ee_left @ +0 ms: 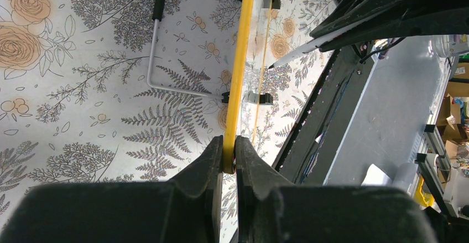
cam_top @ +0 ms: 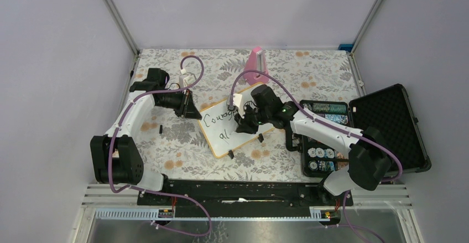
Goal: Write a sentence on the whiteboard
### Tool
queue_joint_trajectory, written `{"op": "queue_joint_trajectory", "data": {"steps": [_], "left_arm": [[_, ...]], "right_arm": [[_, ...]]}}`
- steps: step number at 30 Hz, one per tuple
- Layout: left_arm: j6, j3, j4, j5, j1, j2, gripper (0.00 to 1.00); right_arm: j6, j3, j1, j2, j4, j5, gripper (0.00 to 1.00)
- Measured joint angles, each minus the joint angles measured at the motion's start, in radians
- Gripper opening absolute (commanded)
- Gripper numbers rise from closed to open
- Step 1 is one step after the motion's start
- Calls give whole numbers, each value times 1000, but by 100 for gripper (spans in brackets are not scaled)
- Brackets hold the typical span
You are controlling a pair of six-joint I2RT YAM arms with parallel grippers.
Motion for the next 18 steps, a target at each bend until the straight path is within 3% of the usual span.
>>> {"op": "queue_joint_trajectory", "data": {"steps": [18], "left_arm": [[0, 0, 0, 0, 0, 0, 0]], "right_arm": [[0, 13, -1, 34, 26, 20, 0]]}}
